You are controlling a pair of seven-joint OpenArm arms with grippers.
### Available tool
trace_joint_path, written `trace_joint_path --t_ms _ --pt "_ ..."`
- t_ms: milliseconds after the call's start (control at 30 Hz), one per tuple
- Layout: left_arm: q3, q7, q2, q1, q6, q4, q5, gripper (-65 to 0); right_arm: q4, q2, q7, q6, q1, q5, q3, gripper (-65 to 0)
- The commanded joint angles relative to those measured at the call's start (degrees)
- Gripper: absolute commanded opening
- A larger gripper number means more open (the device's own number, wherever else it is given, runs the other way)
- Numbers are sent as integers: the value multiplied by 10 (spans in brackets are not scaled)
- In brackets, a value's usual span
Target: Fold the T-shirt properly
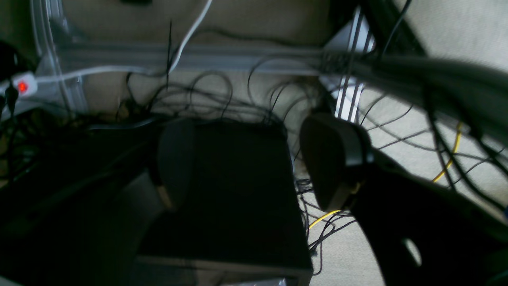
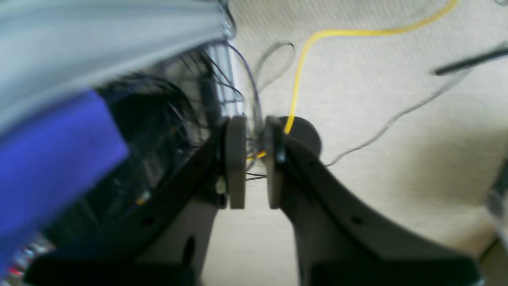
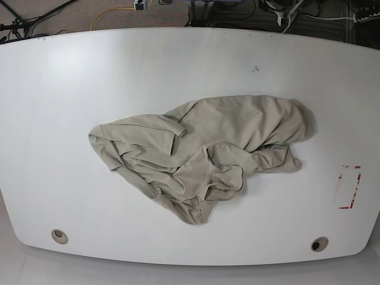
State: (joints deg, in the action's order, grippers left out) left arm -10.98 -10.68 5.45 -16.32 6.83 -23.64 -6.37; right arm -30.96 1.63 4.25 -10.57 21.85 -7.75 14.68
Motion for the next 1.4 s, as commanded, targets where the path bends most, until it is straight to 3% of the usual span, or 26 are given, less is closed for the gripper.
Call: trace_joint_path --t_ms 0,767,1100,1367 --pt "-1 -4 3 -8 -2 4 0 -226 1 2 4 -5 8 1 2 -576" --pt "-2 -19 0 -67 -2 -111 6 -232 -22 16 4 -14 16 2 -1 -576" --pt "-5 -59 2 -103 11 -121 9 -231 -126 24 10 -13 80 -1 -1 -577" --pt "-5 -53 2 -113 3 -137 8 -231 -189 31 6 -10 116 5 -2 -577"
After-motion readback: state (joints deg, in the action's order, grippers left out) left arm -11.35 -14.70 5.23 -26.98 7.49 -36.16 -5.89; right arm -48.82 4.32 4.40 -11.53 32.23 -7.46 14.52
